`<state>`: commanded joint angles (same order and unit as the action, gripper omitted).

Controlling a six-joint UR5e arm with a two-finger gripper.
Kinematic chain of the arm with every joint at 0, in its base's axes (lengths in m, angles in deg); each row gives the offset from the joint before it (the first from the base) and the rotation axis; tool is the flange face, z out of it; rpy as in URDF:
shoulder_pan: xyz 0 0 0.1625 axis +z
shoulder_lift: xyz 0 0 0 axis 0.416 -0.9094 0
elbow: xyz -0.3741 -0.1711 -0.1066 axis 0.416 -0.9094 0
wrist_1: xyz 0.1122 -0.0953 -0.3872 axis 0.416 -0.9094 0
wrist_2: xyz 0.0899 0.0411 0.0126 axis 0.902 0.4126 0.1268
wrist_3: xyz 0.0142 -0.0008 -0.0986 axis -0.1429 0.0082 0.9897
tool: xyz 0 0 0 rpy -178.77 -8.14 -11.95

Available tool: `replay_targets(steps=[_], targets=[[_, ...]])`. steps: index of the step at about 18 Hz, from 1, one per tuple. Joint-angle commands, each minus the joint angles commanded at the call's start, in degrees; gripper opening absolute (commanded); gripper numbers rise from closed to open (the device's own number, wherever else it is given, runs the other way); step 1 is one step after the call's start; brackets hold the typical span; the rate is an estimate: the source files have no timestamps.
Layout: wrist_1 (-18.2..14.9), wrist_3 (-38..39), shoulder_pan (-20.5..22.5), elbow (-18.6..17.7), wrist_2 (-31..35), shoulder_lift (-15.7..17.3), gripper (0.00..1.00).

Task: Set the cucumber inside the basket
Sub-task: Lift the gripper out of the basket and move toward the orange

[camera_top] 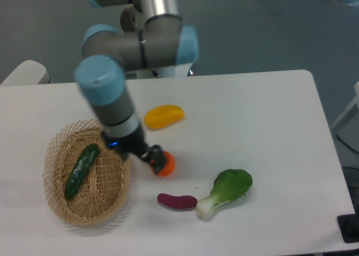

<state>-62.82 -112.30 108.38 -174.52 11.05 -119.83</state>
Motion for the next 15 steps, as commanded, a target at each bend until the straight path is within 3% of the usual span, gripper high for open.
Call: replay_targets(steps=[5, 9, 15], targets=[[0.3, -14.9, 7.8, -8.4, -2.5, 6.3, 1.0], [0.3, -22.6, 12.4, -10.4, -4.4, 9.1, 1.0], [0.4, -22.9, 13.4, -10.4, -7.0, 9.6, 1.0]])
